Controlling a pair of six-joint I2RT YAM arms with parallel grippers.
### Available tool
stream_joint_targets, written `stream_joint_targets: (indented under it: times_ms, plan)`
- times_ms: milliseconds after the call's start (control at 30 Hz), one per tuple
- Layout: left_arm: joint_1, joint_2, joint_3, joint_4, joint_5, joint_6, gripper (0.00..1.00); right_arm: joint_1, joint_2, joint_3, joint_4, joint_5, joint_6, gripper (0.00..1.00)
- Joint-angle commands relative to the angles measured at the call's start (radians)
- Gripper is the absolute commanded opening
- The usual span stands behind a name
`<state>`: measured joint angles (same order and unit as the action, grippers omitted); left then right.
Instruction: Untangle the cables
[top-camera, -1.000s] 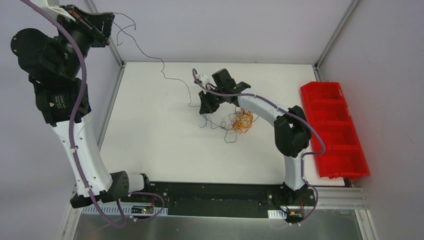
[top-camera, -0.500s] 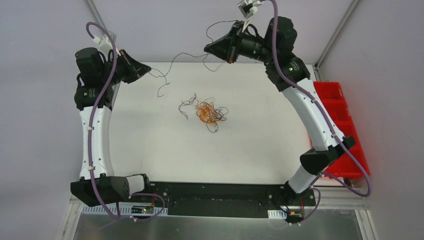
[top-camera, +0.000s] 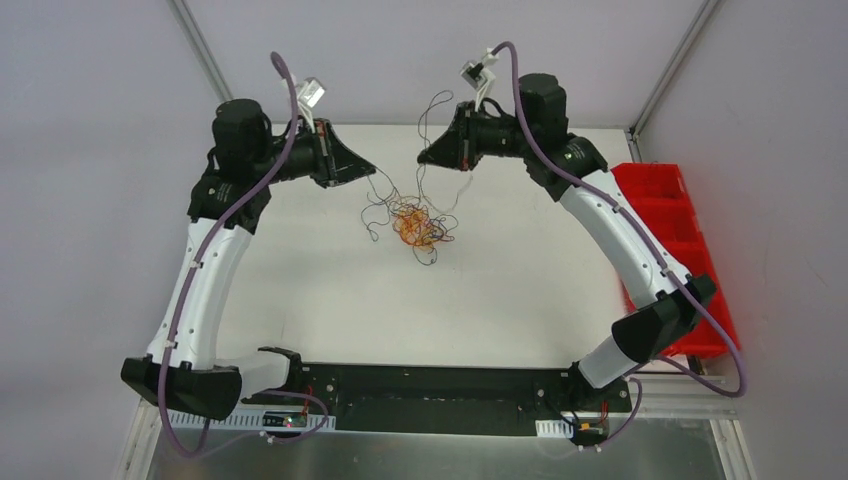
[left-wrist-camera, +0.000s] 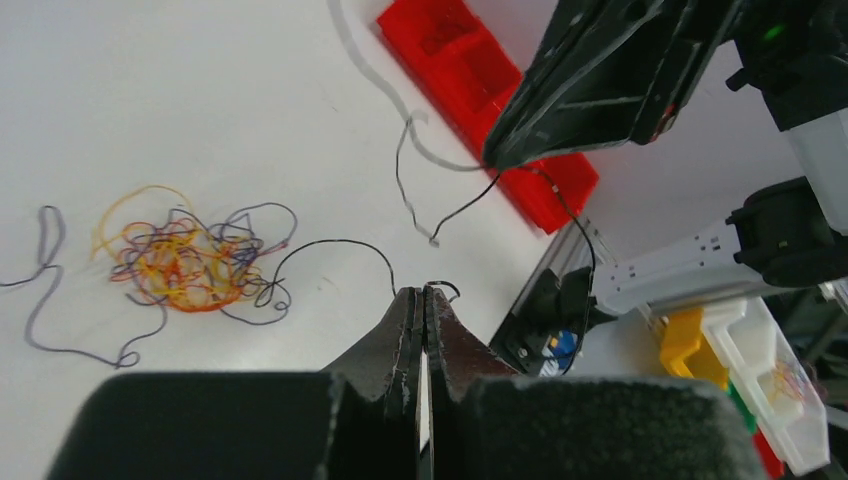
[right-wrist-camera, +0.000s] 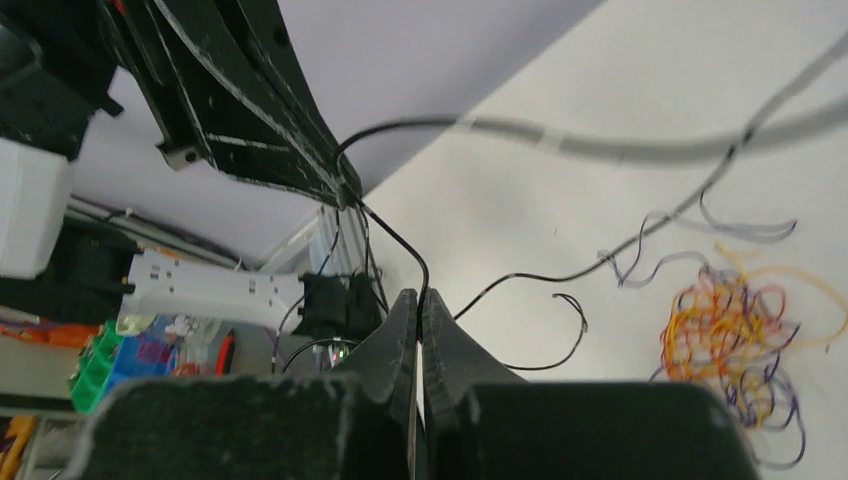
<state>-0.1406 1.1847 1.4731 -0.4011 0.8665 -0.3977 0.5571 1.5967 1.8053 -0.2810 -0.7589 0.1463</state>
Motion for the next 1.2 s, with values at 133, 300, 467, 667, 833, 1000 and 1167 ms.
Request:
stream_joint_targets:
  times_ms: [133, 300, 467, 667, 833, 1000, 1167]
  plan:
    - [-0.261, 0.186, 0.088, 0.028, 0.113, 0.106, 0.00, 0.011, -0.195, -0.234, -0.033, -0.111, -0.036, 0.00]
    - [-0.307, 0.278, 0.145, 0.040, 0.167, 0.118, 0.00, 0.012, -0.285, -0.378, 0.008, -0.145, 0.007, 0.03]
    - [-0.323, 0.297, 0.156, 0.094, 0.223, 0.074, 0.00, 0.011, -0.318, -0.431, -0.026, -0.099, -0.050, 0.04]
    - [-0.344, 0.279, 0.122, 0.109, 0.259, 0.055, 0.00, -0.008, -0.342, -0.448, -0.045, -0.024, -0.074, 0.03]
    - [-0.343, 0.259, 0.092, 0.110, 0.244, 0.055, 0.00, -0.018, -0.380, -0.443, -0.070, -0.021, -0.085, 0.03]
    - [-0.343, 0.258, 0.077, 0.109, 0.236, 0.046, 0.00, -0.018, -0.413, -0.443, -0.111, -0.016, -0.109, 0.03]
    - [-0.345, 0.262, 0.072, 0.108, 0.250, 0.031, 0.00, -0.019, -0.407, -0.445, -0.125, -0.013, -0.132, 0.04]
